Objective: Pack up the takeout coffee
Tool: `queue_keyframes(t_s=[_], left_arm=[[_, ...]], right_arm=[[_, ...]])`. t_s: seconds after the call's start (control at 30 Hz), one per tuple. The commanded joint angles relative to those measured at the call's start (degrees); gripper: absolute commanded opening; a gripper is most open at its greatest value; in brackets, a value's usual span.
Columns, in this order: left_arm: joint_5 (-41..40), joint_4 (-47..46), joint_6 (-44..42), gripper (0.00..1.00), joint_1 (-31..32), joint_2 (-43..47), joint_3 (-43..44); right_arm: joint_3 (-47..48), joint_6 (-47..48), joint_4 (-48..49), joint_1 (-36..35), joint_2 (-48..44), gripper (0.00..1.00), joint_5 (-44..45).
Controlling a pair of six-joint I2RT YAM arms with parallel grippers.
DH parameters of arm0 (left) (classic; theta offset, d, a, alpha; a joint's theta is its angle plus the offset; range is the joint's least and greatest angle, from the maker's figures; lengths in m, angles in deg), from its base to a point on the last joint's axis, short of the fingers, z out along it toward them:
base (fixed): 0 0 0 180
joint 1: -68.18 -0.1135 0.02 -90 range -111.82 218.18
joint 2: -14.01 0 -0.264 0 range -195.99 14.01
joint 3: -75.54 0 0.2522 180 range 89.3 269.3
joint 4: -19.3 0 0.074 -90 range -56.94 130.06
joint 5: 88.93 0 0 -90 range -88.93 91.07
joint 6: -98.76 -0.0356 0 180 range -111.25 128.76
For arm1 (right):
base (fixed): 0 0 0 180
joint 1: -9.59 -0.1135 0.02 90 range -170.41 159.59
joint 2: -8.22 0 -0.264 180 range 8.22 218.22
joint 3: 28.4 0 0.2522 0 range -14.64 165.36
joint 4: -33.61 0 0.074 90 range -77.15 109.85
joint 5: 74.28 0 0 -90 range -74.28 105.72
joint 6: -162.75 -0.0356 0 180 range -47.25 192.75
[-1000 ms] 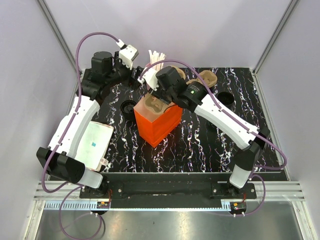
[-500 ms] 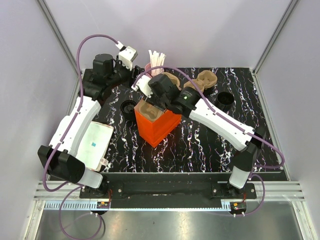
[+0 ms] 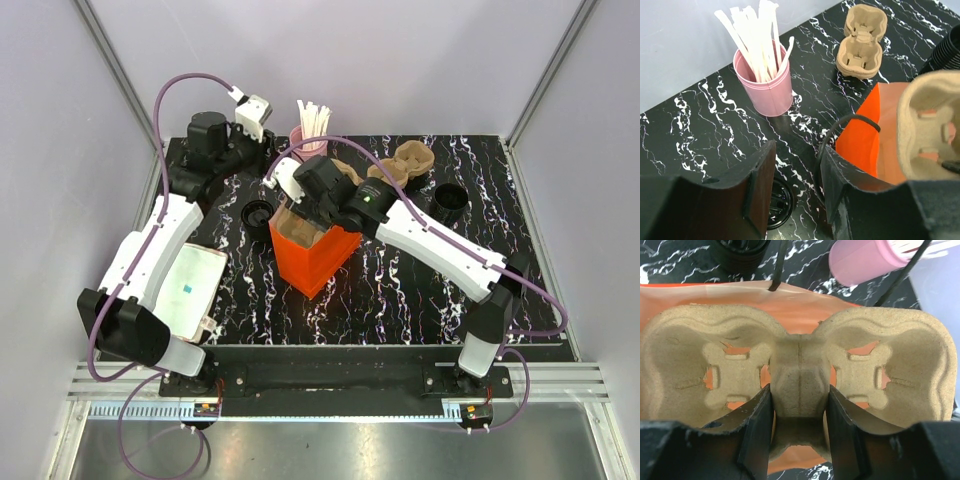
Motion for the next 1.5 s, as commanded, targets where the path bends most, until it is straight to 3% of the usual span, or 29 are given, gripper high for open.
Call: queue_keyframes(t_s=[0.0, 0.3, 0.83, 1.47], left_arm=[[-0.9, -4.8, 1.3, 0.43, -0.5, 1.7, -0.9], [-0.4, -5.8, 1.7, 0.43, -0.5, 3.1, -2.8], [-0.2, -7.3, 1.9, 0.33, -0.6, 5.2, -5.7], [0.6, -8.5, 2.6, 0.31, -0.7, 6.6, -7.9]], right_arm=[[-0.8, -1.7, 0.0, -0.3, 0.1, 0.48, -2.4], [-2.6, -2.3, 0.7, -0.2, 0.0, 0.48, -4.2], [0.0, -4.7, -2.2, 3.6, 1.2, 0.47, -13.2], [0.4, -6.6, -3.1, 5.2, 3.8, 0.47, -19.3]])
